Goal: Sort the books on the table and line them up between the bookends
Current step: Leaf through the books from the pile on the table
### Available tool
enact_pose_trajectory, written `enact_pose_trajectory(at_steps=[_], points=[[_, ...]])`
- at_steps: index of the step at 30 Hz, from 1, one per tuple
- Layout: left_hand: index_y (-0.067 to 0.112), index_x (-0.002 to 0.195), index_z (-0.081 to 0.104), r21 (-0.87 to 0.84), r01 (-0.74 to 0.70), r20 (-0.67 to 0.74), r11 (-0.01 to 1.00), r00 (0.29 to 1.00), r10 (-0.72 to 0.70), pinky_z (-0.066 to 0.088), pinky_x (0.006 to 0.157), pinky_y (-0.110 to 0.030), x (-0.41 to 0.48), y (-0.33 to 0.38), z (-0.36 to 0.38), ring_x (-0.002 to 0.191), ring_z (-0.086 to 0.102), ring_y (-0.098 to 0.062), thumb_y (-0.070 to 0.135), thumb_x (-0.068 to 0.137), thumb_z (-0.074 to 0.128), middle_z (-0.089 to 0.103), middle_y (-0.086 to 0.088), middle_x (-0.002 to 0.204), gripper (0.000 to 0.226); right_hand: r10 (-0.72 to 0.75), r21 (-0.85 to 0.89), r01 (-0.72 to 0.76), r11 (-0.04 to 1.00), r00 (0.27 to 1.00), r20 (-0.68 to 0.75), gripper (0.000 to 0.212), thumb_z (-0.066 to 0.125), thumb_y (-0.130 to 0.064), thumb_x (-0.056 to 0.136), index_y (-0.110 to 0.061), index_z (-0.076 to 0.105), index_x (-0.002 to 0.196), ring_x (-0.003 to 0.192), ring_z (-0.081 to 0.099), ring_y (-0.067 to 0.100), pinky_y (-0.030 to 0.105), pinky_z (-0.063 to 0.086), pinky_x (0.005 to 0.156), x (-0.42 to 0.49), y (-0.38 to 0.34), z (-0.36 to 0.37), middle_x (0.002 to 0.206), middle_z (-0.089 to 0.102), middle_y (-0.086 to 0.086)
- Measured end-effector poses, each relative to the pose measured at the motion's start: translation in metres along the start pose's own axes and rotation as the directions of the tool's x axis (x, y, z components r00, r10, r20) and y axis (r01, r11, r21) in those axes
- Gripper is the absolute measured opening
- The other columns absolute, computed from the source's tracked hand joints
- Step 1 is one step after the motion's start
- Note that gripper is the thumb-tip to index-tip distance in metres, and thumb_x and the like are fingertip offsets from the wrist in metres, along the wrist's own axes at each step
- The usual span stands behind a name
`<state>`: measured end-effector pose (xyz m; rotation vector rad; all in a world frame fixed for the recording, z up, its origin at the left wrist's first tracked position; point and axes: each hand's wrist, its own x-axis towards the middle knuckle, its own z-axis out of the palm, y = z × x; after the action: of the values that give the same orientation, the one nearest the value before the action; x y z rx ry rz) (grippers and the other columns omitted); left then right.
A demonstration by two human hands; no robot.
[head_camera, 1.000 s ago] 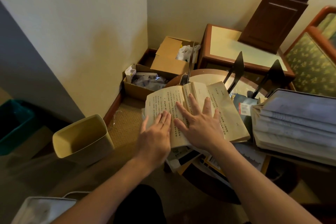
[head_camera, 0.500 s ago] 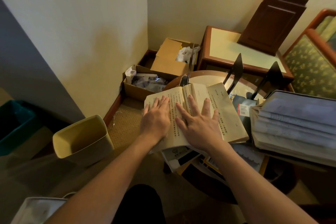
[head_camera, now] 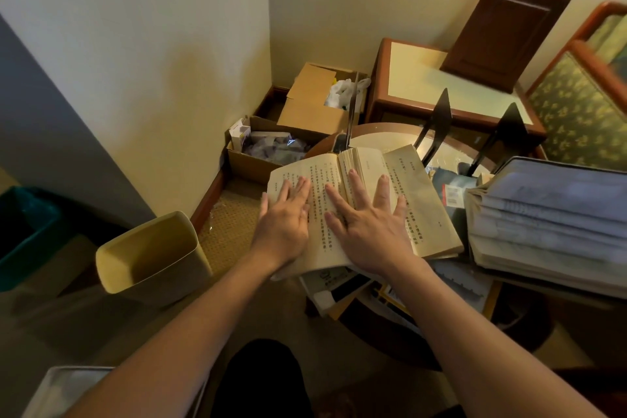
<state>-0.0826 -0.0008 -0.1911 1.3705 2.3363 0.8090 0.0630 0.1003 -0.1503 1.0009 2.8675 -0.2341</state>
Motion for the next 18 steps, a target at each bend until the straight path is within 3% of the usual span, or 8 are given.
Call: enact_pose_trajectory(at_steps=[6,9,13,16,18], points=[[0.026,0.161,0.008,-0.010,0.055,-0.037,0.998,0.998,-0.056,-0.003,0.125,-0.052,0.004,0.008,0.004,0.155,-0.001,-0.016,0.033,0.108,0.023,0.008,0.006,0.169,0.055,0.002,-0.002,-0.002,1.000,1.000,0.007,0.060,0.010,-0.071,0.097,-0.058,-0.019,0.148,0.144,-0.032,0.041,0.071,-0.009,0.114,-0.001,0.001,0.000,0.162,-0.029,-0.009],[0.030,0.160,0.002,-0.112,0.036,-0.012,0.993,0.999,-0.038,-0.002,0.126,-0.050,-0.022,0.003,0.014,0.154,-0.010,-0.012,0.043,0.106,0.020,-0.002,0.012,0.168,0.059,-0.001,-0.006,0.001,1.000,1.000,0.006,0.060,0.010,-0.071,0.097,-0.058,-0.020,0.147,0.144,-0.032,0.041,0.071,-0.009,0.114,0.001,0.000,0.000,0.162,-0.030,-0.009],[0.036,0.159,-0.002,-0.273,0.089,0.035,0.958,0.996,-0.082,0.004,0.127,-0.049,-0.054,0.000,0.026,0.152,-0.015,-0.007,0.052,0.101,0.034,-0.010,0.019,0.166,0.070,0.000,-0.009,0.000,1.000,1.000,-0.005,0.060,0.010,-0.071,0.097,-0.058,-0.020,0.148,0.143,-0.034,0.040,0.071,-0.011,0.113,0.000,0.002,0.001,0.161,-0.031,-0.009],[0.038,0.160,0.009,-0.426,0.227,0.046,0.876,0.972,-0.229,0.022,0.123,-0.053,-0.058,0.003,0.020,0.155,-0.003,-0.018,0.068,0.086,0.047,-0.006,0.015,0.167,0.088,0.000,-0.004,0.000,1.000,1.000,-0.006,0.060,0.011,-0.070,0.097,-0.057,-0.019,0.148,0.143,-0.034,0.040,0.071,-0.011,0.113,0.000,0.002,0.002,0.162,-0.031,-0.009],[0.036,0.159,0.020,-0.528,0.297,0.052,0.795,0.946,-0.319,0.040,0.114,-0.051,-0.053,0.006,0.011,0.153,0.015,-0.025,0.062,0.083,0.063,0.002,0.008,0.168,0.091,0.002,-0.002,-0.002,1.000,1.000,-0.006,0.061,0.011,-0.070,0.097,-0.057,-0.019,0.148,0.144,-0.033,0.040,0.072,-0.010,0.113,0.000,0.001,0.002,0.162,-0.030,-0.009]])
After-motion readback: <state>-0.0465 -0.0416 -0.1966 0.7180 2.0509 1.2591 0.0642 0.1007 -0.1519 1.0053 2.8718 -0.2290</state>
